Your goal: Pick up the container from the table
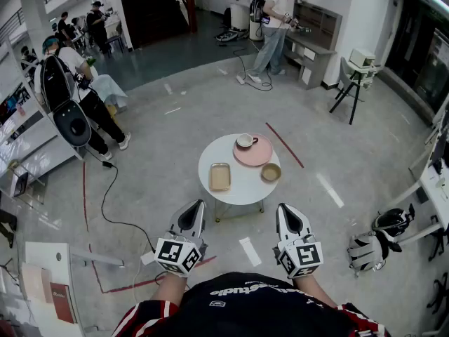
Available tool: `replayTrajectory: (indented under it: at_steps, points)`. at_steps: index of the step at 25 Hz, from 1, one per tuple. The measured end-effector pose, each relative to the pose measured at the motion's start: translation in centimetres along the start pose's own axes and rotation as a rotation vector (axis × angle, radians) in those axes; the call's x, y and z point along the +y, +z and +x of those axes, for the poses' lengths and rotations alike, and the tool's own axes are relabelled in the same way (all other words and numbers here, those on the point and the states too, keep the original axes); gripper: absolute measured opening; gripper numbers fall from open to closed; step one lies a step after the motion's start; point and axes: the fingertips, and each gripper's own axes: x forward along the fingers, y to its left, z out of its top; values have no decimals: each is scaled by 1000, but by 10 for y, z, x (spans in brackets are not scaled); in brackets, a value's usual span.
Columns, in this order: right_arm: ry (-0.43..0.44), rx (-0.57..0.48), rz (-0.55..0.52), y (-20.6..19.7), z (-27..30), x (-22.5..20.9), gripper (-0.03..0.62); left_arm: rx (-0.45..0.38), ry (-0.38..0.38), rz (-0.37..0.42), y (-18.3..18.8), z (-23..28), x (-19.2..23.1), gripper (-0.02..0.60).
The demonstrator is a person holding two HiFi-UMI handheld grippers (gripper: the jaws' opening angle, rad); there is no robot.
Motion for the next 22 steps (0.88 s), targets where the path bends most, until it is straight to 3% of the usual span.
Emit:
replayTrajectory:
  at_steps: [22]
  points:
    - [34, -5, 12, -5, 14, 4, 15, 18, 26, 7, -4, 3, 10, 25]
